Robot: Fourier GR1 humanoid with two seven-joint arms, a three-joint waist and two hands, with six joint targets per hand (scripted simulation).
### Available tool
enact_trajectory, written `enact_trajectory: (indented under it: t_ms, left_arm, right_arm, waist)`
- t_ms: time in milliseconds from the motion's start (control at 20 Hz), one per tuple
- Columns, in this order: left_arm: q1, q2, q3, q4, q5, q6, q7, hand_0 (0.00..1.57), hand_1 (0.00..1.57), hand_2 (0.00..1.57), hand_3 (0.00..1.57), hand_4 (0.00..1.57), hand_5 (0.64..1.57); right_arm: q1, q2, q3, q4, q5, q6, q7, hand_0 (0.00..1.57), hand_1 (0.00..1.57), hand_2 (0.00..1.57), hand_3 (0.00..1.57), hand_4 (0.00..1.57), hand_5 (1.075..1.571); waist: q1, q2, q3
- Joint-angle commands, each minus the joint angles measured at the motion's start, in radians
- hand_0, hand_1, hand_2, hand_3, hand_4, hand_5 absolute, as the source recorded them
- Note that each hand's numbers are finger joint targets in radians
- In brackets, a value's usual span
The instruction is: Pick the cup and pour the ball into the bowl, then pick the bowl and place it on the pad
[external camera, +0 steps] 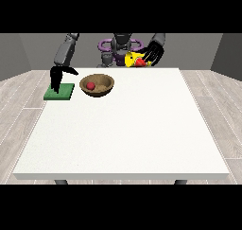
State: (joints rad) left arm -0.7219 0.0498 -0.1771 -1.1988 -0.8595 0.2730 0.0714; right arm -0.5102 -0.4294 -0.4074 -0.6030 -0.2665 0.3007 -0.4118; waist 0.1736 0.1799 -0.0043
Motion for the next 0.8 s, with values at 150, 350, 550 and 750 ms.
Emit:
enact_trajectory:
  t_ms: [150,350,550,750]
  left_arm:
    - [0.045,-0.049,0.175,0.005,0.371,0.014,-0.219,0.29,0.29,0.0,0.0,0.83,1.559]
    - [0.126,-0.049,0.172,0.052,0.528,0.009,-0.3,0.0,0.0,0.0,0.0,0.0,1.531]
    - [0.162,-0.032,0.252,0.144,0.552,-0.075,-0.363,0.0,0.0,0.0,0.0,0.0,1.519]
    - [0.176,-0.049,0.229,0.175,0.557,-0.025,-0.377,0.0,0.0,0.0,0.0,0.0,1.531]
  right_arm:
    - [-0.06,0.09,0.036,-0.072,-0.001,-0.036,-0.001,0.0,0.0,0.0,0.0,0.39,1.57]
    - [-0.051,0.15,0.089,-0.099,0.029,-0.058,0.016,0.0,0.0,0.0,0.0,0.33,1.559]
    - [-0.006,0.166,0.137,-0.122,0.053,-0.067,0.077,0.0,0.0,0.0,0.0,0.11,1.541]
    - [-0.022,0.193,0.153,-0.11,0.055,-0.099,0.117,0.0,0.0,0.0,0.0,0.0,1.544]
  waist:
    - [-0.044,0.12,0.0004]
    - [-0.107,0.117,0.0021]
    - [-0.153,0.02,0.0038]
    - [-0.17,-0.019,0.0042]
